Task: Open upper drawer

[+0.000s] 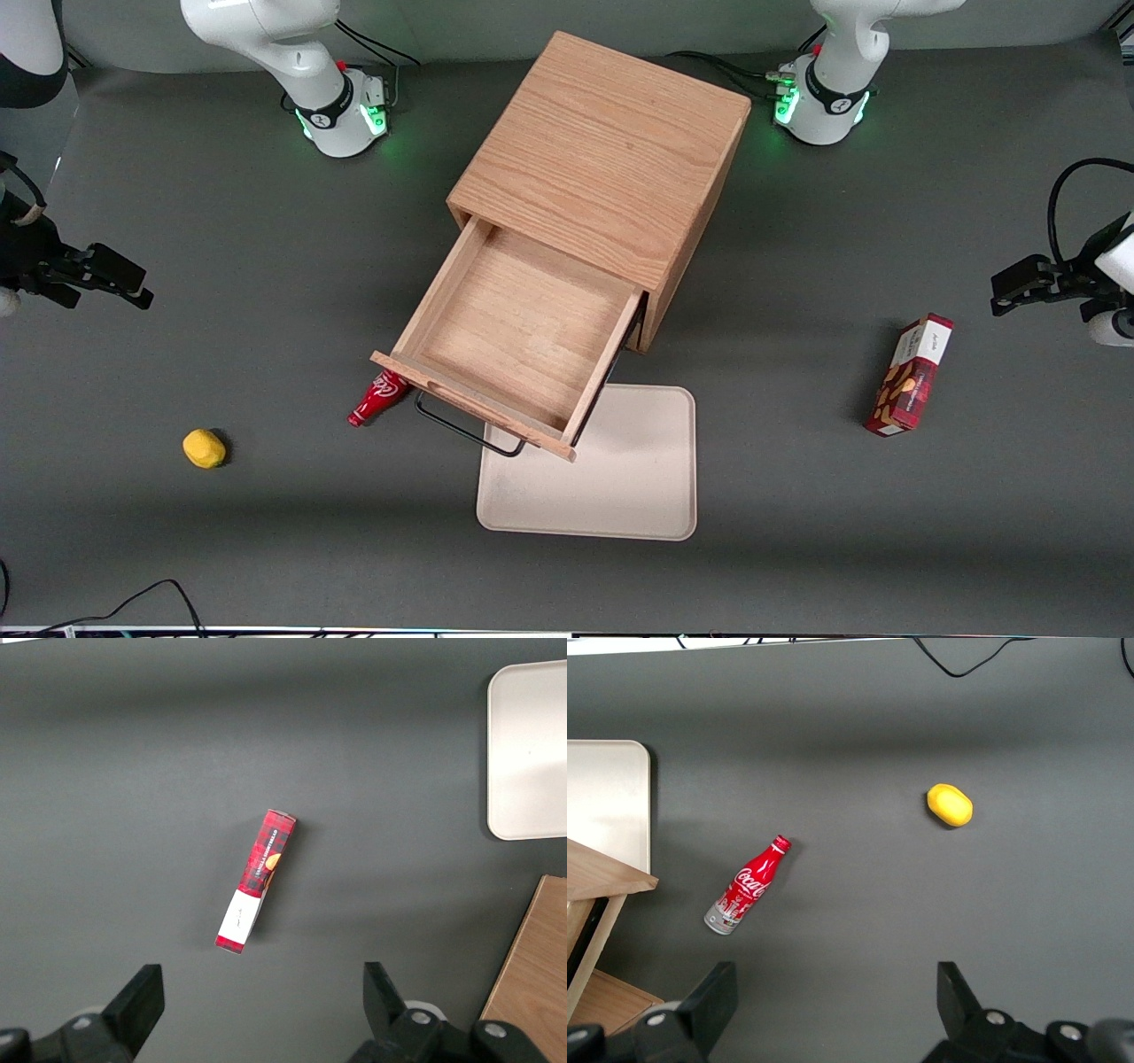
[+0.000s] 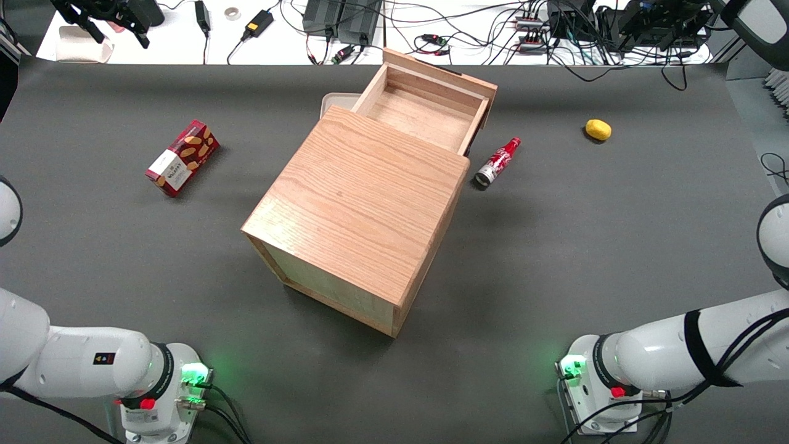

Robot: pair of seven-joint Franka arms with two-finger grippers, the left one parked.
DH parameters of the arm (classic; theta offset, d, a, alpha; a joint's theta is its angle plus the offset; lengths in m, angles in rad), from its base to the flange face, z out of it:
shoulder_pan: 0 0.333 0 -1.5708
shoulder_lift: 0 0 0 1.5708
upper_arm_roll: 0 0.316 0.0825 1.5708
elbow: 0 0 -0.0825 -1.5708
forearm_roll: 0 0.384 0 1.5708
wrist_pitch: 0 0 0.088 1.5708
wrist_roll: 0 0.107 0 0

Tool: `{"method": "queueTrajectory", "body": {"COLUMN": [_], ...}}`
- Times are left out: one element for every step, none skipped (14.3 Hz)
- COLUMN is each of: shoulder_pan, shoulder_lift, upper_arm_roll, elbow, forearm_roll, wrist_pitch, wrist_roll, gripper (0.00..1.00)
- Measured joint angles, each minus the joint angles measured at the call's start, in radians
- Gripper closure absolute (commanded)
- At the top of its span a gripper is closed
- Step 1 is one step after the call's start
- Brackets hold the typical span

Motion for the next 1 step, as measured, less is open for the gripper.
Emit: {"method": "queueTrajectory", "body": {"shoulder_pan": [0.0], "shoulder_lift": [0.002], "upper_arm_roll": [0.0], "elbow": [0.0], "forearm_roll": [0.0], "wrist_pitch": [0.0], "wrist_roll": [0.0], "gripper": [0.0]}}
